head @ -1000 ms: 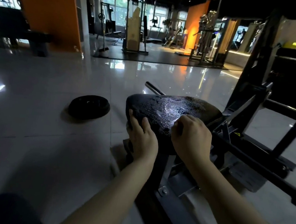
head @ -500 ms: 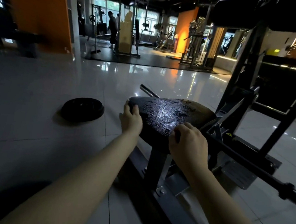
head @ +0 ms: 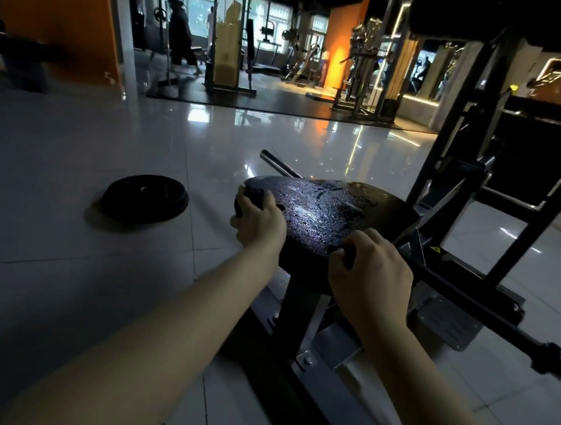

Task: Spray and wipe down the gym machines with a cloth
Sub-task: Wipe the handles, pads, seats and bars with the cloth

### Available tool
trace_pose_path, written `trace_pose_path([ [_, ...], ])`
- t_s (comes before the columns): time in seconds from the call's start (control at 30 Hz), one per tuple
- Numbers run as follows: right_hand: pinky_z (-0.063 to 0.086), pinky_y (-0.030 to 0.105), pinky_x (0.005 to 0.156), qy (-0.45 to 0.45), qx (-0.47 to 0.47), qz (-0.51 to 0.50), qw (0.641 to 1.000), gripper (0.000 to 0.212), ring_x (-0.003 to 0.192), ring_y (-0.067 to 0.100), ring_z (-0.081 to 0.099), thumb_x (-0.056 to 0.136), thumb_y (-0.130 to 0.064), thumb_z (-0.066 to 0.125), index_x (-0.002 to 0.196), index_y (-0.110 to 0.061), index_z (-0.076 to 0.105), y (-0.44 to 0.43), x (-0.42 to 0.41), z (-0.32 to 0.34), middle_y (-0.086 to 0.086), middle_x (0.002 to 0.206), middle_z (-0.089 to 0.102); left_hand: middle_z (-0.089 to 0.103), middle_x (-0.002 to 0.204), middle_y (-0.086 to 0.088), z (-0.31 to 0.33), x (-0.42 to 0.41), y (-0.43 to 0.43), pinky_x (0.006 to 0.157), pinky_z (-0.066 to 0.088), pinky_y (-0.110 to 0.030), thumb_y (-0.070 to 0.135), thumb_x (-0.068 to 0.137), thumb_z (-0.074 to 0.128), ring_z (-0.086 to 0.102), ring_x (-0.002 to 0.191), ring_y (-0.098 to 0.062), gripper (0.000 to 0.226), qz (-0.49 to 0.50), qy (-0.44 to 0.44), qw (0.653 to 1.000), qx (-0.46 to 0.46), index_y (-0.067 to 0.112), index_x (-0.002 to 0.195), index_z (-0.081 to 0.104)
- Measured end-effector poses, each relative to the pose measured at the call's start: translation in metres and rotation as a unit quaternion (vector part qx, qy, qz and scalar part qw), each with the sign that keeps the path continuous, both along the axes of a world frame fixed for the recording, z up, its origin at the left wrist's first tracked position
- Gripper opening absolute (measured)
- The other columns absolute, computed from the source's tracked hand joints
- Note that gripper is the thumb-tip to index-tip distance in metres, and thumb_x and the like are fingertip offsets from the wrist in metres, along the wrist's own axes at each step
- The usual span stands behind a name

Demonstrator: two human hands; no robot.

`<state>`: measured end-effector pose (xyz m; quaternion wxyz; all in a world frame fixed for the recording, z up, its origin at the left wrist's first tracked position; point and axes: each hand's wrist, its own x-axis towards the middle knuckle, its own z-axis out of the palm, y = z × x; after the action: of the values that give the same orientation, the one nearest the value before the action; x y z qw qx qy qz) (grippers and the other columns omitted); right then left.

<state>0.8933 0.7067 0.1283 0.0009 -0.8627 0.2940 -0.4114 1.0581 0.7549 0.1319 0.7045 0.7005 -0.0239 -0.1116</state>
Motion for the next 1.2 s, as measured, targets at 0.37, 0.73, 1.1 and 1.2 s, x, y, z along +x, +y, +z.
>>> trace_pose_path([
  [0.37, 0.034, 0.030, 0.054, -0.004, 0.002, -0.016, 1.000, 0.016, 0.064, 0.021, 0.051, 0.091, -0.017, 0.061, 0.076, -0.014, 0.060, 0.010, -0.002, -0.006, -0.002, 0.076, 0.055, 0.045, 0.151, -0.017, -0.002, 0.030, 0.017, 0.113, 0.040, -0.043, 0.037, 0.106, 0.043, 0.048, 0.133, -0.038, 0.051, -0.062, -0.052, 0.997, -0.005, 0.032, 0.156, 0.034],
  [0.73, 0.055, 0.037, 0.089, 0.087, 0.114, -0.017, 0.990, 0.042, 0.109, 0.027, 0.067, 0.096, -0.048, 0.065, 0.122, -0.015, 0.073, 0.030, -0.013, 0.009, 0.001, 0.126, 0.070, 0.004, 0.170, -0.012, -0.013, -0.021, 0.045, 0.125, 0.006, -0.040, 0.041, 0.110, 0.034, 0.005, 0.157, -0.026, 0.054, -0.185, -0.138, 0.973, 0.023, 0.036, 0.161, 0.019],
  [1.1, 0.025, 0.040, 0.125, 0.135, 0.111, -0.059, 0.983, 0.067, 0.155, 0.022, 0.027, 0.098, -0.045, 0.059, 0.156, -0.016, 0.041, 0.052, -0.012, -0.007, 0.006, 0.165, 0.036, 0.024, 0.164, -0.015, -0.011, 0.016, 0.041, 0.124, 0.022, -0.036, 0.025, 0.108, 0.041, 0.027, 0.151, -0.030, 0.046, -0.181, -0.190, 0.962, 0.079, 0.029, 0.153, 0.045],
  [1.2, 0.024, 0.039, 0.125, 0.130, 0.125, -0.053, 0.982, 0.071, 0.155, 0.021, 0.026, 0.095, -0.045, 0.060, 0.157, -0.017, 0.040, 0.053, -0.012, -0.003, 0.005, 0.165, 0.035, 0.016, 0.169, -0.011, -0.018, -0.009, 0.059, 0.124, 0.021, -0.036, 0.024, 0.108, 0.041, 0.023, 0.154, -0.028, 0.047, -0.213, -0.263, 0.935, 0.101, 0.030, 0.154, 0.042],
])
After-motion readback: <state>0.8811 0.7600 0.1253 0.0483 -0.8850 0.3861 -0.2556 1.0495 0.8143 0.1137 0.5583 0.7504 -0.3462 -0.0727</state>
